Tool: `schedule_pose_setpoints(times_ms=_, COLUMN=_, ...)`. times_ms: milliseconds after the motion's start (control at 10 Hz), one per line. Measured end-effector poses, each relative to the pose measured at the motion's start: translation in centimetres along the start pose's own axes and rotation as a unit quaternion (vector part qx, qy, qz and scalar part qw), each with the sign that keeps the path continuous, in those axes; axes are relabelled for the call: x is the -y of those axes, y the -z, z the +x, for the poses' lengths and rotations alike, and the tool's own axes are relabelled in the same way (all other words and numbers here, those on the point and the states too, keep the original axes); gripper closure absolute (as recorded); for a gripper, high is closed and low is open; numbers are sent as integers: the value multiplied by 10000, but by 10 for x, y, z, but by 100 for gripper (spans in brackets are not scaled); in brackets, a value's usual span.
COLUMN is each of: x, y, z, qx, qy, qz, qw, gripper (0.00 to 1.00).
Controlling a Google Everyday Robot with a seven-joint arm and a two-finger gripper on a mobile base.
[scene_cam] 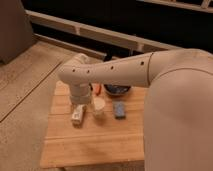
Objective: Drag the pepper across the table
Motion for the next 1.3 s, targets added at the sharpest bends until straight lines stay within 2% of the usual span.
schedule_pose_setpoints(times_ms=1000, x=-1, y=1, z=-3, qx=31, qy=23, qz=19, qw=10000, gripper=35)
schedule_pose_setpoints(times_ms=1300, x=-13, y=13, z=-55, qx=438, qy=365, qz=81, qw=9983, gripper=35)
